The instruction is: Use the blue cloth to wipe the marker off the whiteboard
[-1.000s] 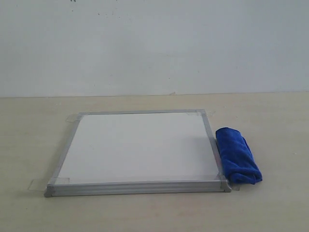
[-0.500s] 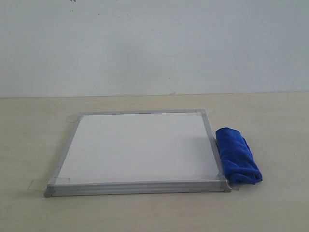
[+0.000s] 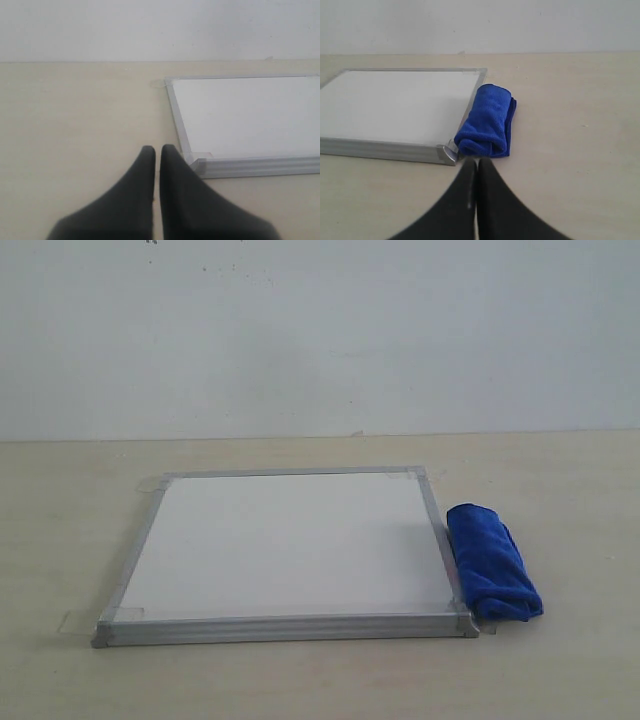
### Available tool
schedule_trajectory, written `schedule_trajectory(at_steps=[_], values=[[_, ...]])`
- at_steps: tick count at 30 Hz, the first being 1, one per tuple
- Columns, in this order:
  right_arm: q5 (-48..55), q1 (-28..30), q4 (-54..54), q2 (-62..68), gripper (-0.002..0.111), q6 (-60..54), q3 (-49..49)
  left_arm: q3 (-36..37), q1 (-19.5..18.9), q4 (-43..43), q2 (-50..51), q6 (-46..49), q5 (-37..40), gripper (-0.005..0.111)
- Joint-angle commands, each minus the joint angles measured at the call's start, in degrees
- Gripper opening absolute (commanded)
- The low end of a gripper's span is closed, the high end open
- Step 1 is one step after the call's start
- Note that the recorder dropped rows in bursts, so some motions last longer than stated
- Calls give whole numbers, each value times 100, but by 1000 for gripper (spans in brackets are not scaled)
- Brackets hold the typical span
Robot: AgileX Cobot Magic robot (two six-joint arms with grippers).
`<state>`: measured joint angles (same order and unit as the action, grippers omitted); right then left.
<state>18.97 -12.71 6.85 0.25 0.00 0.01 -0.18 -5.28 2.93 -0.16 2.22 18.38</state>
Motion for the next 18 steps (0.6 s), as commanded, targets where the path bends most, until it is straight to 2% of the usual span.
schedule_trajectory(at_steps=[1,9,18], values=[[-6,169,1,-25,0,-184,-1,18,43,56,16,26,-36,4],[-6,1331,-12,-25,0,-359,-1,18,43,56,16,26,-36,4],[-6,1480,7,-25,0,-359,-1,18,43,56,16,26,-36,4]])
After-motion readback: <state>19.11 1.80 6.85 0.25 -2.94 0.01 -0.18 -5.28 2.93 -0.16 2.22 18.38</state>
